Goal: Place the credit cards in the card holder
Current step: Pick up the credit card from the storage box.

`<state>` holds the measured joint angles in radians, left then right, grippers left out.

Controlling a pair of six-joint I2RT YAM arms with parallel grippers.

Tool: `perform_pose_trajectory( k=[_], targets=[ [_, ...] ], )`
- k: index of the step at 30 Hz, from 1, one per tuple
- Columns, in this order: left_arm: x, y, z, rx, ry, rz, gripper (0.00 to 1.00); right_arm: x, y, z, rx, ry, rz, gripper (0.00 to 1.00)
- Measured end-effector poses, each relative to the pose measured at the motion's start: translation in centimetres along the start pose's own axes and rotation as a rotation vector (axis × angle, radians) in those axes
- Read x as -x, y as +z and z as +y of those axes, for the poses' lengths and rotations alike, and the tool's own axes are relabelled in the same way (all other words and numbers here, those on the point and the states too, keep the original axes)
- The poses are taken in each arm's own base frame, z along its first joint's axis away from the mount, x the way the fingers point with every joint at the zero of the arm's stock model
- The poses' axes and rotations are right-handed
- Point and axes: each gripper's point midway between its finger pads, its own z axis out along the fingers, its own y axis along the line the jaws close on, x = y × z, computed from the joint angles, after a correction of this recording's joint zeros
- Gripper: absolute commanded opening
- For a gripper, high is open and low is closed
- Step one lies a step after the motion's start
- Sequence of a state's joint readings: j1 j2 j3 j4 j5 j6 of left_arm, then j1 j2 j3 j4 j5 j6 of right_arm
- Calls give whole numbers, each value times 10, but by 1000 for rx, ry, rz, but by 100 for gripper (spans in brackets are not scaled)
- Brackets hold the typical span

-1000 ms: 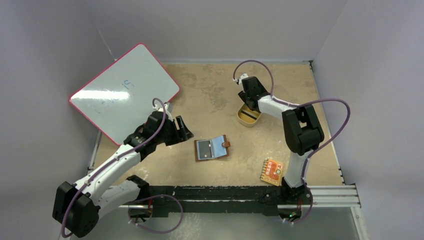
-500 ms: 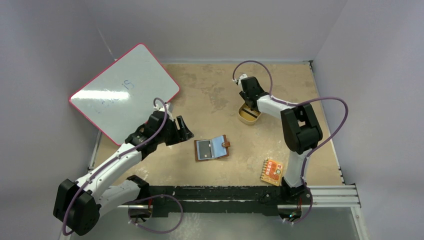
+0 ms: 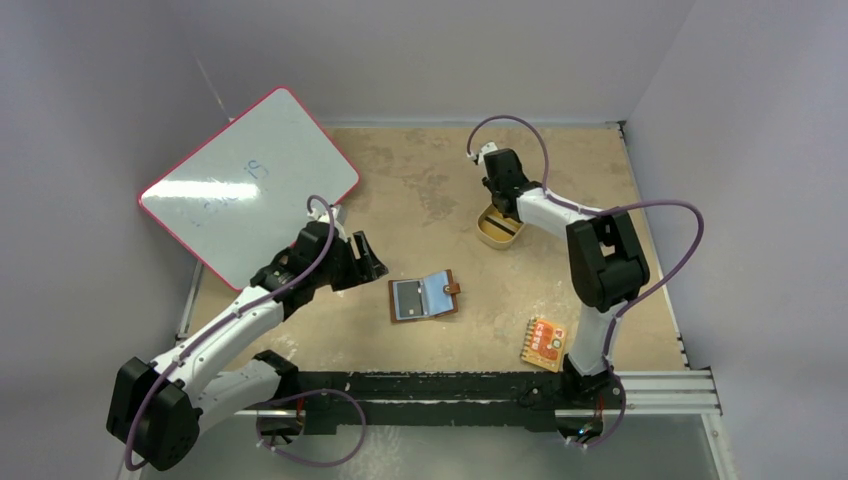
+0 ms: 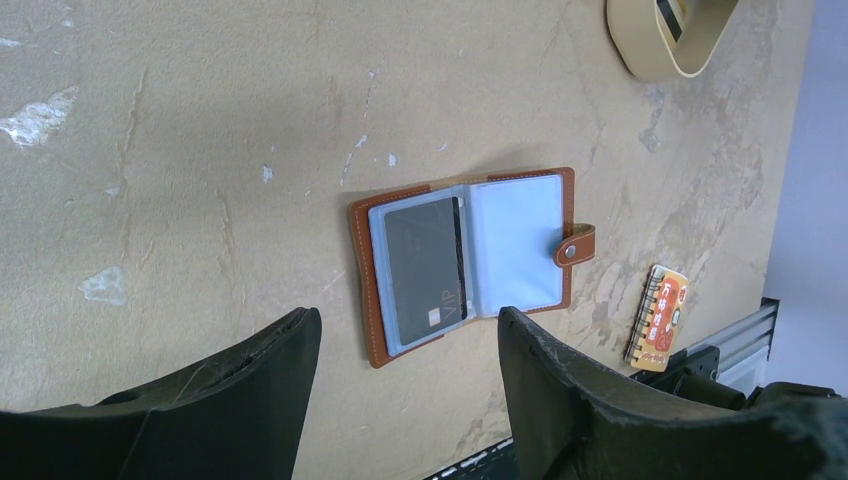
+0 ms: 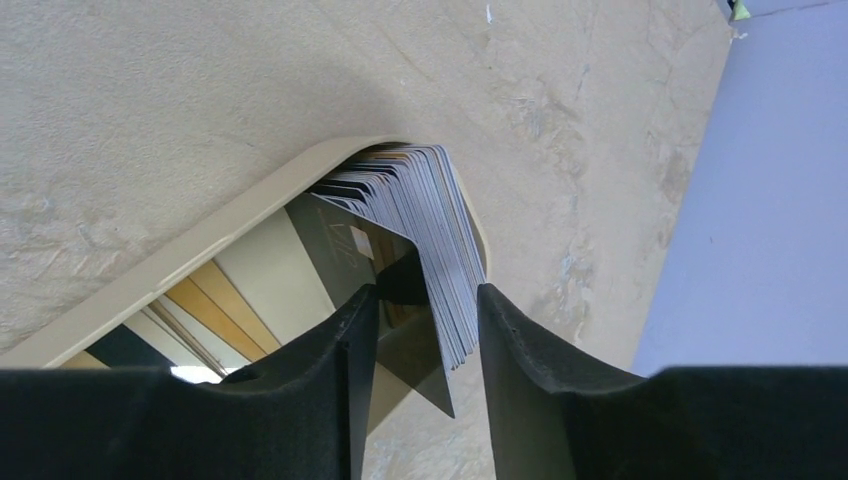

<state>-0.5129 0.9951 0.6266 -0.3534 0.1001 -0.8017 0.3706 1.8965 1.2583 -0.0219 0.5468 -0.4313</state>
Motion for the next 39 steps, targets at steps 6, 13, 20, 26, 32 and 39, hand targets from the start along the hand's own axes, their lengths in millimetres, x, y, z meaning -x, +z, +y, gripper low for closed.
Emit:
perform_pose_trajectory(
  k=[6, 13, 20, 26, 32, 39],
  targets=[
    [1, -1, -1, -3, 0, -3, 65, -1, 0, 5, 25, 1, 0, 29],
    [1, -2, -2, -8, -1, -8, 65, -4, -4, 8, 55, 1, 11, 13],
    [2, -2, -2, -9, -8, -9, 65, 1, -11, 5, 80, 27, 11, 6],
    [1, -2, -3, -13, -17, -5, 65, 2, -18, 11, 135, 47, 19, 0],
    [-1, -3, -6, -23, -28, 4, 64, 9, -38, 16, 226, 122, 19, 0],
    [6, -9, -25, -85, -68, 9, 64, 37, -98, 12, 363, 344, -78, 0]
  ],
)
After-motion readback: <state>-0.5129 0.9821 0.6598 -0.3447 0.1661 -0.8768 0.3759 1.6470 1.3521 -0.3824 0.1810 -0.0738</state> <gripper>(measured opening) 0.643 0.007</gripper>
